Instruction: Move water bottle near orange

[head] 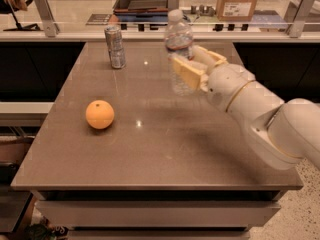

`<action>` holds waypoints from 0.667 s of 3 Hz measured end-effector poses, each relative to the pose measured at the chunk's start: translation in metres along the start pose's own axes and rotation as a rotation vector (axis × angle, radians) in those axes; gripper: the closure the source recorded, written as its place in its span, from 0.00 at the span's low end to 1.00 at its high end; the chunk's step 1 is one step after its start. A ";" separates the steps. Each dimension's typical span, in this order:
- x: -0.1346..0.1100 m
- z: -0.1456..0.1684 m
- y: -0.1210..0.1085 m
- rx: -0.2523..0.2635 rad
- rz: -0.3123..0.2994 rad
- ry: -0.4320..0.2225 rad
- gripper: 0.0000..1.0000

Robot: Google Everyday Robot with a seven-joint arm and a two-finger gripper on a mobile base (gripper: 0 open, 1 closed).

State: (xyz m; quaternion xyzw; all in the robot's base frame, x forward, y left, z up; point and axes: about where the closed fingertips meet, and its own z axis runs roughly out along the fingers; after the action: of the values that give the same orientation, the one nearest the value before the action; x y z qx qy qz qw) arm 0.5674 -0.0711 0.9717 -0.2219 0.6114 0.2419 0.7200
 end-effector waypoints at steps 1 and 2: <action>-0.006 -0.001 0.050 -0.003 -0.023 -0.015 1.00; -0.006 0.000 0.082 -0.002 -0.021 -0.029 1.00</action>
Offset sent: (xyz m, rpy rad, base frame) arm -0.0737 0.0917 -0.0004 0.0198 -0.0425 -0.0092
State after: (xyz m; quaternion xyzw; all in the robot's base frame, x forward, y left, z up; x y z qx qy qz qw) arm 0.5158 -0.0069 0.9754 -0.2254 0.5986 0.2379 0.7310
